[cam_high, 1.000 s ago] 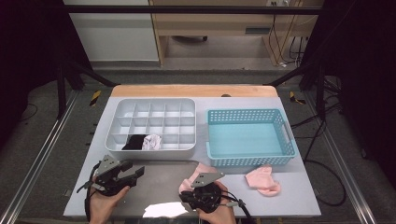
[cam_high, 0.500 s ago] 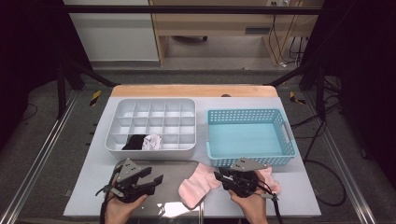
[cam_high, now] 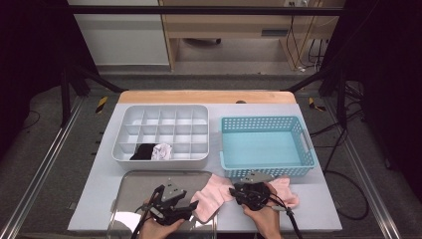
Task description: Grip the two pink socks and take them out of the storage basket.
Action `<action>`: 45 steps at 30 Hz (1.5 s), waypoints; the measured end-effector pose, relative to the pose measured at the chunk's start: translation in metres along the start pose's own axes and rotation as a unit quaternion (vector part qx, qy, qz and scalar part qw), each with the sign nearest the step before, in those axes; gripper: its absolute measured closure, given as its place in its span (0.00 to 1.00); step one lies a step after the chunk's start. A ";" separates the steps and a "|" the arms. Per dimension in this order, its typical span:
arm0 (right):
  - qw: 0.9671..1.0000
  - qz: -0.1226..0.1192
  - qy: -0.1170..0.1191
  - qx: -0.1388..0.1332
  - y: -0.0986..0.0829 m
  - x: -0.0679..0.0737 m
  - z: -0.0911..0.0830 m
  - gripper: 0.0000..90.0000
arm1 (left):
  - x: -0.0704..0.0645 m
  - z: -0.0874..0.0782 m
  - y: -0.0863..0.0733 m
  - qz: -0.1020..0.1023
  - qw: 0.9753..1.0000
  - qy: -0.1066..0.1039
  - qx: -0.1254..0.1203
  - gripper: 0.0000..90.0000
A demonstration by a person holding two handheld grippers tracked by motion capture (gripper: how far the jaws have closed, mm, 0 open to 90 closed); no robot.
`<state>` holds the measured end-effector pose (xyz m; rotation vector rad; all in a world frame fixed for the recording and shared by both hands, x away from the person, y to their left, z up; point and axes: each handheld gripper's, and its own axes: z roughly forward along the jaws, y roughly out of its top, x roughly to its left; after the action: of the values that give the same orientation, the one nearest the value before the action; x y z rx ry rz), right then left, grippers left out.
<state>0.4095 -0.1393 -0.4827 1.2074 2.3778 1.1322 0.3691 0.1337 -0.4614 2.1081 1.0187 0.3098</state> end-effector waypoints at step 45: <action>1.000 0.016 -0.014 -0.017 -0.010 0.000 -0.006 0.84 | 0.002 -0.005 -0.018 0.004 1.000 0.001 0.023 0.86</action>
<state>0.4008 -0.1463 -0.4861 1.2466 2.3163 1.1540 0.3573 0.1448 -0.4709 2.1540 1.0286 0.2939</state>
